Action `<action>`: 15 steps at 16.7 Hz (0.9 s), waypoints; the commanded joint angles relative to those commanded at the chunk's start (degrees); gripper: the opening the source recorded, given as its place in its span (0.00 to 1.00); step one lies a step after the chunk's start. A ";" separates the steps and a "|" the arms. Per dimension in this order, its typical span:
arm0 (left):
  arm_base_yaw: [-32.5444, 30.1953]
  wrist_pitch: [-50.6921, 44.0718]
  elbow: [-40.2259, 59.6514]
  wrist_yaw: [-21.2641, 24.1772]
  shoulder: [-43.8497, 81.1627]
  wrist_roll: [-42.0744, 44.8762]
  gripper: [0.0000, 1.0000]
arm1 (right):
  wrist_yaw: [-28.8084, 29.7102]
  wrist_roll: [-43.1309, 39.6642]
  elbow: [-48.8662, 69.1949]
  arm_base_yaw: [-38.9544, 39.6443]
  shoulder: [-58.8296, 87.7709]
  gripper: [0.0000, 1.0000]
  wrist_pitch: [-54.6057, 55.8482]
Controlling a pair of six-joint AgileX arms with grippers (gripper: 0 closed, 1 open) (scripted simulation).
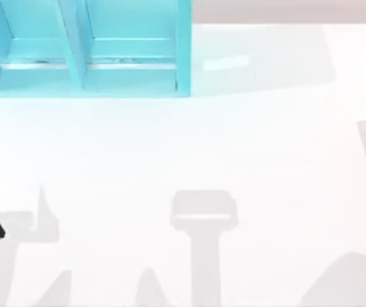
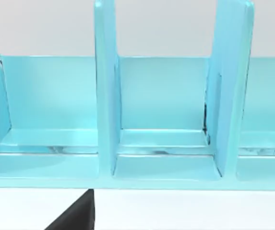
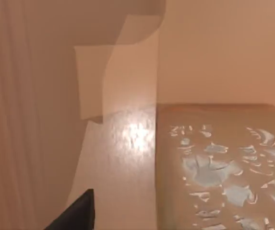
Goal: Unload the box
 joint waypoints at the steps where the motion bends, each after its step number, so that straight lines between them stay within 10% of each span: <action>1: 0.00 0.00 0.00 0.00 0.00 0.00 1.00 | 0.00 0.03 -0.91 0.01 0.35 1.00 1.25; 6: 0.00 0.00 0.00 0.00 0.00 0.00 1.00 | 0.00 0.03 -1.65 0.01 0.73 1.00 2.30; 15: 0.00 0.00 0.00 0.00 0.00 0.00 1.00 | 0.00 0.03 -1.65 0.01 0.73 0.32 2.30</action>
